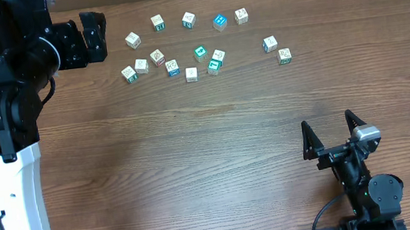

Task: Form a horizontal line
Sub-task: 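Raise the left arm and move the left gripper over the leftmost blocks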

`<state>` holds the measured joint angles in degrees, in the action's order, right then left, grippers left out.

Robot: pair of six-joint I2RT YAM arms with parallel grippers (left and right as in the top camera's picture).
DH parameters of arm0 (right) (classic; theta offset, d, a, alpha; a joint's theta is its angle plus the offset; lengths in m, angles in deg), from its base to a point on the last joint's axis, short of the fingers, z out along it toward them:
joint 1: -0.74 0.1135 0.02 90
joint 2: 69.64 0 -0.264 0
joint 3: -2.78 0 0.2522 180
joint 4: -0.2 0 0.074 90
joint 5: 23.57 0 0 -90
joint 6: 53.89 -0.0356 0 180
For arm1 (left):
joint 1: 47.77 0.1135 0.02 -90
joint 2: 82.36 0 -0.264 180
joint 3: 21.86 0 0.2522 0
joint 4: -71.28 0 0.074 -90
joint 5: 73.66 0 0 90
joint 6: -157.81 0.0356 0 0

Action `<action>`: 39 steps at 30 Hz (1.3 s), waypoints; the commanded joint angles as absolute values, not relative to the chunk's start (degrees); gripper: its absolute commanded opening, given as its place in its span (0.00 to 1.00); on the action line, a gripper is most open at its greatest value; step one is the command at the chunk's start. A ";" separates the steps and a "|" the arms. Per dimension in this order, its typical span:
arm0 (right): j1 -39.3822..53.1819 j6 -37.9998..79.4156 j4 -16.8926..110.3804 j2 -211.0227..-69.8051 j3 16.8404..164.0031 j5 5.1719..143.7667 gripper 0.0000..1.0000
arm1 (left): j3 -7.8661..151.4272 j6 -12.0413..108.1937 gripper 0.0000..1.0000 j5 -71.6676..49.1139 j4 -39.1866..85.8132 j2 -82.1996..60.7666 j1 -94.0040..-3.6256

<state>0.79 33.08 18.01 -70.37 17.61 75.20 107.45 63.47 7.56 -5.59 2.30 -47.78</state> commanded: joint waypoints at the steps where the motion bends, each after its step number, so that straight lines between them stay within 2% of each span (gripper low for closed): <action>1: 1.10 32.75 17.73 -69.81 16.99 75.53 1.00 | 108.74 63.52 1.00 7.94 -5.70 2.76 -47.69; 18: 1.10 32.75 17.73 -69.81 16.99 75.53 1.00 | 108.74 63.45 0.99 7.04 -5.64 2.76 -47.75; 21: 1.10 32.75 17.73 -69.81 16.99 75.53 1.00 | 108.72 63.50 0.99 3.89 -8.61 2.76 -47.80; 37: 1.10 32.75 17.73 -69.81 16.99 75.53 1.00 | 108.63 63.52 1.00 4.68 -17.05 7.89 -47.80; 39: 1.10 32.75 17.71 -69.81 16.99 75.53 1.00 | 108.63 63.52 0.97 4.66 -18.12 9.23 -47.80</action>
